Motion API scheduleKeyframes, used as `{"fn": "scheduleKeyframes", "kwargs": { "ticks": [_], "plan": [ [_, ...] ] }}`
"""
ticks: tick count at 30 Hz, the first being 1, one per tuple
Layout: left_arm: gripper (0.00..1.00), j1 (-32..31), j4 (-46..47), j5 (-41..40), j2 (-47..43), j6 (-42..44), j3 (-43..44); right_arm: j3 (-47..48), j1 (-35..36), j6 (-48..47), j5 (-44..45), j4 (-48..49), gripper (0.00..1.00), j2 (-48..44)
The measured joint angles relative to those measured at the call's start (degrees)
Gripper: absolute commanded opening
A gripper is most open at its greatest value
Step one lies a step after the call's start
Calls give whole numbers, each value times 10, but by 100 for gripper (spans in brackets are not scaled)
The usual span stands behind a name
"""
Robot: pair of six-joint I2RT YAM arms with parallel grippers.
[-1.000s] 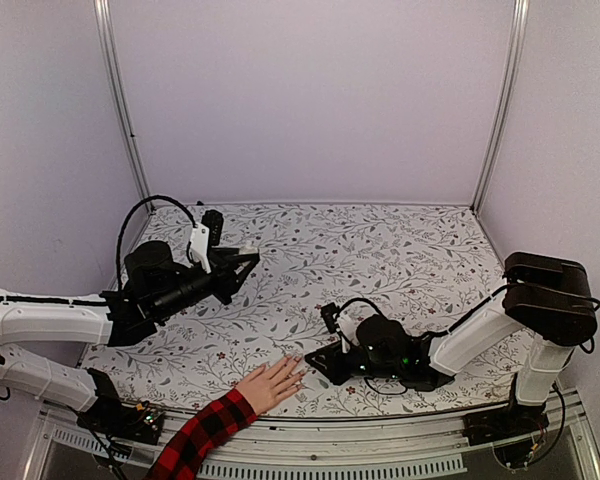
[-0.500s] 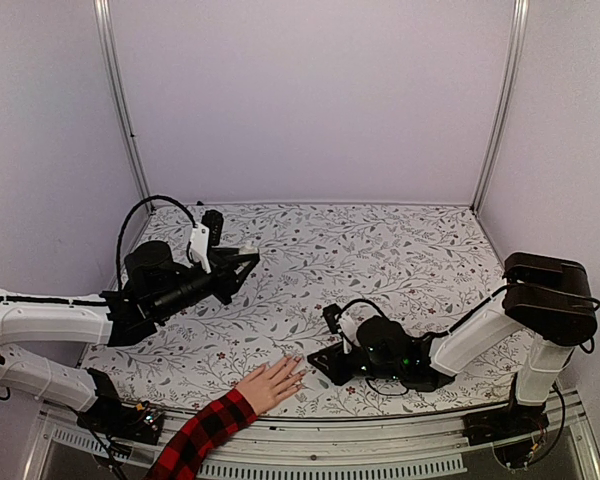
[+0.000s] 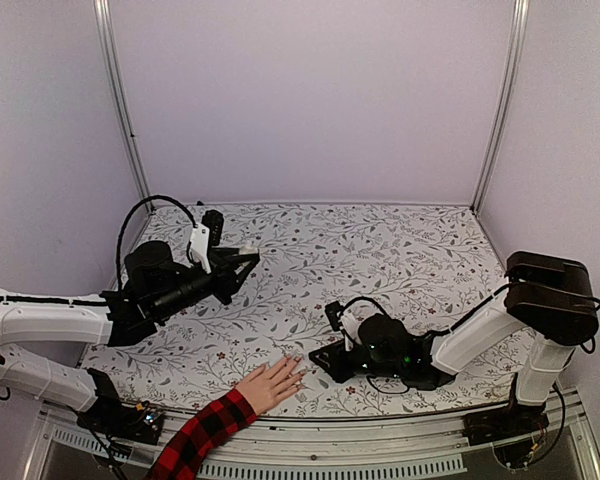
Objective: Paint the nails
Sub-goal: Paint the nail polish on the nail.
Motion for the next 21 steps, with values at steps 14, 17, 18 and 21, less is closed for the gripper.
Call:
{"fn": "scheduleKeyframes", "kwargs": {
  "ticks": [14,17,18,21],
  "plan": [
    [0,0,0,0,0,2,0,-2,-3,0,0,-5,0,-10],
    [0,0,0,0,0,2,0,-6,-3,-1,0,-4,0,-18],
    [0,0,0,0,0,2,0,-9,-3,-1,-1,0,0,-21],
    [0,0,0,0,0,2,0,-16,-3,-7,-8,17,0,-29]
  ]
}}
